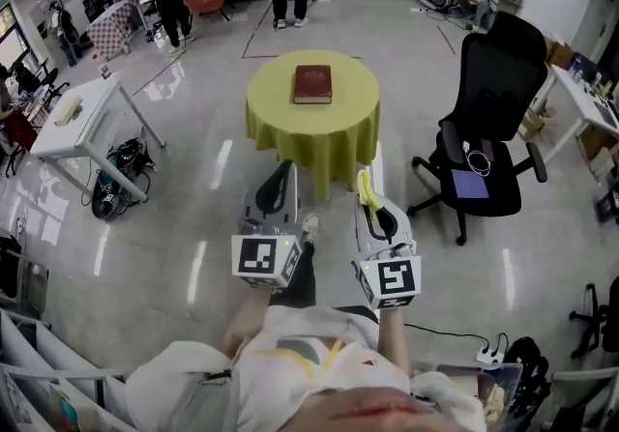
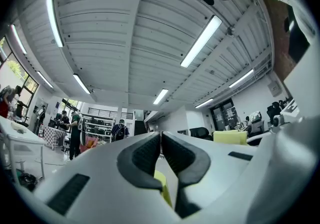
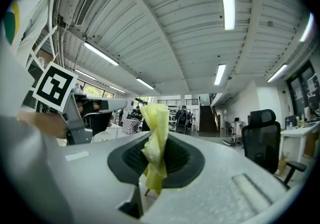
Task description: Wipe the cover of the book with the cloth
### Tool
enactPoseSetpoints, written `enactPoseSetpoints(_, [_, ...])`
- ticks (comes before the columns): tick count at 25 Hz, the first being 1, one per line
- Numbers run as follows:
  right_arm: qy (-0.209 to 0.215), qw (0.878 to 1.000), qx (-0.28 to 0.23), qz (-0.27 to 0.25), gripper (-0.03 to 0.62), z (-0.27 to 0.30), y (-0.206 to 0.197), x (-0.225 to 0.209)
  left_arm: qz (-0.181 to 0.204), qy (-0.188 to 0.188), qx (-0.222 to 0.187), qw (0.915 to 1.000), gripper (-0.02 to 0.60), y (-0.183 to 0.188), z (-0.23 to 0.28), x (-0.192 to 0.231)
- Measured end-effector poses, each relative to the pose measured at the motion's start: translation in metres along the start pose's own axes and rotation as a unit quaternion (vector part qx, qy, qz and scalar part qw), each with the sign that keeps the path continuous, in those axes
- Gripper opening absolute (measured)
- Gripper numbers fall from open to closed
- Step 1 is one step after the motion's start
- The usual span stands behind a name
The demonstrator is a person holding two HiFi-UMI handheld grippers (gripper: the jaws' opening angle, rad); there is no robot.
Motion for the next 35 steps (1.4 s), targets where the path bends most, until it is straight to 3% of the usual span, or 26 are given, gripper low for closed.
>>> enactPoseSetpoints(5, [0.007,1.0,-0.009,0.003,0.029,0.027,-0.011,-0.012,0.019,-0.004,-0.016,0.9997,0.02,-0.01,0.02,0.006])
enactPoseSetpoints(10, [0.033,0.999,-0.021,0.01,0.029,0.082,-0.012,-0.018,0.03,0.003,-0.021,0.9993,0.02,-0.016,0.055,0.039])
enactPoseSetpoints(14, [0.055,0.998,-0.026,0.002,0.029,0.139,-0.005,-0.023,0.018,0.017,-0.01,0.9997,0.02,-0.03,0.098,0.076])
enactPoseSetpoints(28, [0.068,0.997,-0.006,-0.026,0.029,0.392,0.016,-0.081,-0.035,0.051,0.005,0.9981,0.02,-0.071,0.298,0.242])
enactPoseSetpoints(35, [0.04,0.998,0.005,-0.041,0.029,0.472,0.018,-0.108,-0.056,0.055,0.005,0.9969,0.02,-0.095,0.374,0.297])
Point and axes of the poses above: the fingertips, and each gripper's own axes: z forward along the fingers, x to its left, y out of its top, the point moved 6 cm from there along -z, backward along the fingers, and after that the axes turned 3 degrees about x, right-handed, at the moved point
